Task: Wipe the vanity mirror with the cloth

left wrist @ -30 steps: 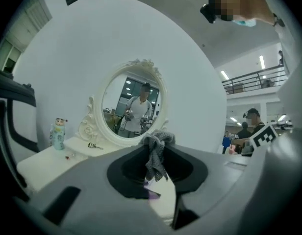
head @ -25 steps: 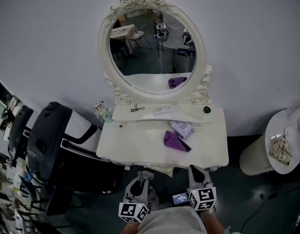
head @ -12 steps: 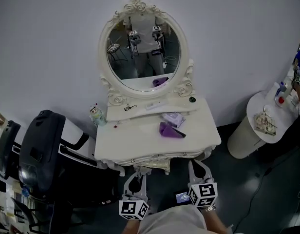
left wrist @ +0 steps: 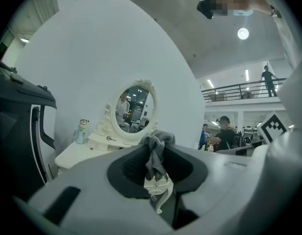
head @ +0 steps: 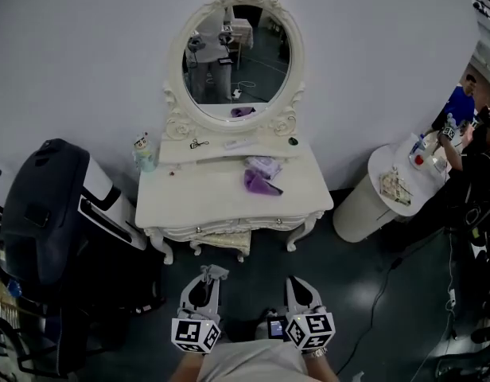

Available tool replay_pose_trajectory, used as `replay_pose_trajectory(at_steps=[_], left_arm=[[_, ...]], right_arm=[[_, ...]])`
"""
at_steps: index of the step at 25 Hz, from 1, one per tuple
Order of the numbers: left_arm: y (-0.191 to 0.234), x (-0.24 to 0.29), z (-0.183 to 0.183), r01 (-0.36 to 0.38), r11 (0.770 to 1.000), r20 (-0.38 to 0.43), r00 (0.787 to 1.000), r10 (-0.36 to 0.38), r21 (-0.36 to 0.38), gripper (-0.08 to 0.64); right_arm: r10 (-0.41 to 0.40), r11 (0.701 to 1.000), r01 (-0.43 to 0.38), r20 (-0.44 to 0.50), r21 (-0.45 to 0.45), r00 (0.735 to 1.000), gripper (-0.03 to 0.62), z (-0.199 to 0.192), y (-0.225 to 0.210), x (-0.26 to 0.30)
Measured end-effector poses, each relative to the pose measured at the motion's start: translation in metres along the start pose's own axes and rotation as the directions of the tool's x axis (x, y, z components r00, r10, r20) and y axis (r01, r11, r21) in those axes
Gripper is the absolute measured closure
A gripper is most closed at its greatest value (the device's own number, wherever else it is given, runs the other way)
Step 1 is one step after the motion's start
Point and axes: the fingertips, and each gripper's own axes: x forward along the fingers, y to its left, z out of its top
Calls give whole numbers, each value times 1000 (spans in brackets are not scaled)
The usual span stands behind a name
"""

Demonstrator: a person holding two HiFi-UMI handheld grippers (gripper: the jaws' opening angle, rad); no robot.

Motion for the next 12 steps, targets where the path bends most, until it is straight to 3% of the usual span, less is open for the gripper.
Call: replay_pose_trajectory(at_steps=[3, 8, 12], left_arm=[[-5, -20, 9, -22, 1000, 44, 999, 22, 10, 482], [-19, -50, 0, -99, 995, 51, 994, 98, 24, 482], [-67, -64, -13, -107, 993, 36, 994, 105, 54, 482]], right_arm=[[7, 1000, -7, 5, 2, 1000, 586, -2, 6, -15], [128, 987, -119, 85, -104, 988, 586, 18, 22, -40], [198, 972, -179, 118, -150, 973, 586, 15, 9, -87]])
